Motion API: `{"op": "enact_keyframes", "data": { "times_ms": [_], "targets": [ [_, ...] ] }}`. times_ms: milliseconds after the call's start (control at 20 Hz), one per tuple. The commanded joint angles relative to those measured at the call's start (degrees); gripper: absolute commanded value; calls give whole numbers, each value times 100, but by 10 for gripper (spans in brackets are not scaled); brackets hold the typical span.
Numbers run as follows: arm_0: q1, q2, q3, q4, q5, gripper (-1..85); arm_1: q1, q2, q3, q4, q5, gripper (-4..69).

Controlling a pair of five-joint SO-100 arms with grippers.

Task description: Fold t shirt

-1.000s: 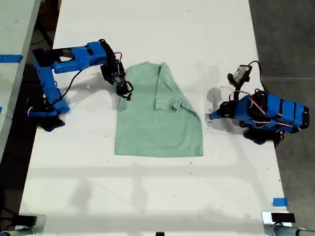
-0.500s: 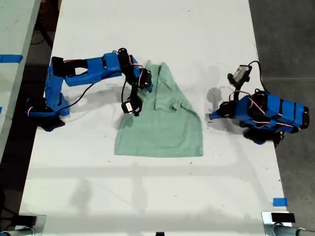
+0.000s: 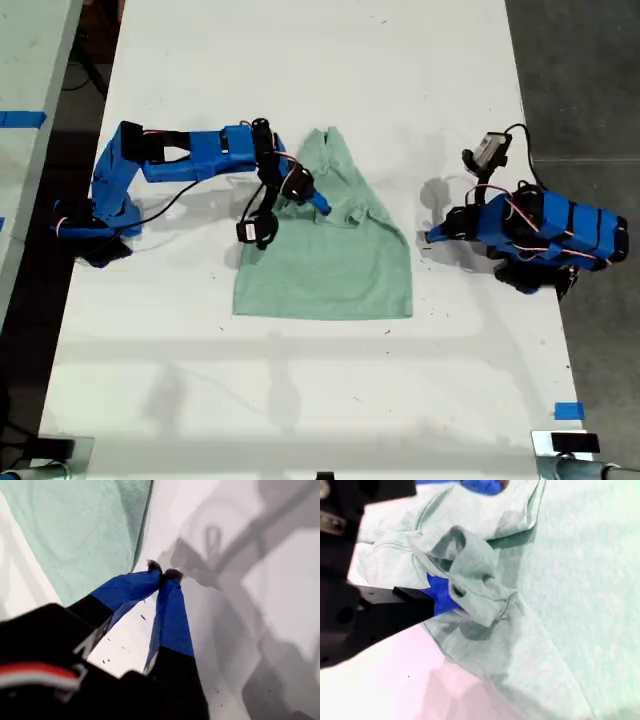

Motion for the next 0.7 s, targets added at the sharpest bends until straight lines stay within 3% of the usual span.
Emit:
{"op": "enact_keyframes", "data": {
  "times_ms": [0,150,250,400,600,650],
  "targets": [
    [44,378,-510,44,53,330,44,26,88,-44,-53,21],
    [-79,1099,-369,299,-220,212,44,26,88,-44,-62,21],
    [-325,2004,-35,369,-589,201,44,26,88,-44,-62,21],
    [-1107,4052,1459,439,-1775,173,18,26,88,-44,-62,21],
    [-1758,7928,5555,-571,-2751,126,9,35,88,-44,-79,21],
    [-1749,9026,6609,-923,-2716,57,18,35,88,-44,-79,21]
  ]
}}
